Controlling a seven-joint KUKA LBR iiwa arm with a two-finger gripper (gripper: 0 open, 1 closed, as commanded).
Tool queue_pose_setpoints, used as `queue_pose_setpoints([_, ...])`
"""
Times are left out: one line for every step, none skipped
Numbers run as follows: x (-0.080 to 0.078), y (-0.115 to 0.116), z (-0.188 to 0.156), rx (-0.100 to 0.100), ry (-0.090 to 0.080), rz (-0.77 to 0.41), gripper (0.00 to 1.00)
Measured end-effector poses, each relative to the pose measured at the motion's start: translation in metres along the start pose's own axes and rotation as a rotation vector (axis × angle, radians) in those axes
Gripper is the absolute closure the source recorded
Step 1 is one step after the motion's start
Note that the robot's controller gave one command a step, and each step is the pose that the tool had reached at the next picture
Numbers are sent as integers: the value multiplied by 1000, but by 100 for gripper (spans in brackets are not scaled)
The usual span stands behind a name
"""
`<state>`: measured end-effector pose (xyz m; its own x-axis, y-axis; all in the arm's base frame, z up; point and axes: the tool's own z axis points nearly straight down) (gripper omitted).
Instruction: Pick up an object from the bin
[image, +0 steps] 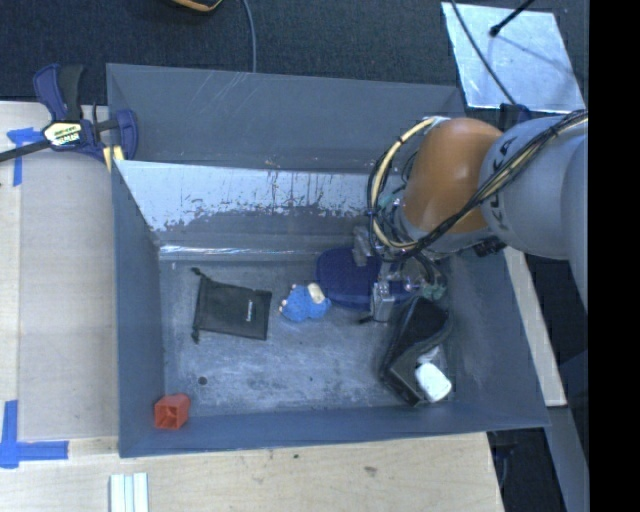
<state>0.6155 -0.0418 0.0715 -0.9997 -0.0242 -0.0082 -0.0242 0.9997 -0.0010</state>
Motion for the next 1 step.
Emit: queue_pose_setpoints([7, 64, -1, -3, 1, -13, 0])
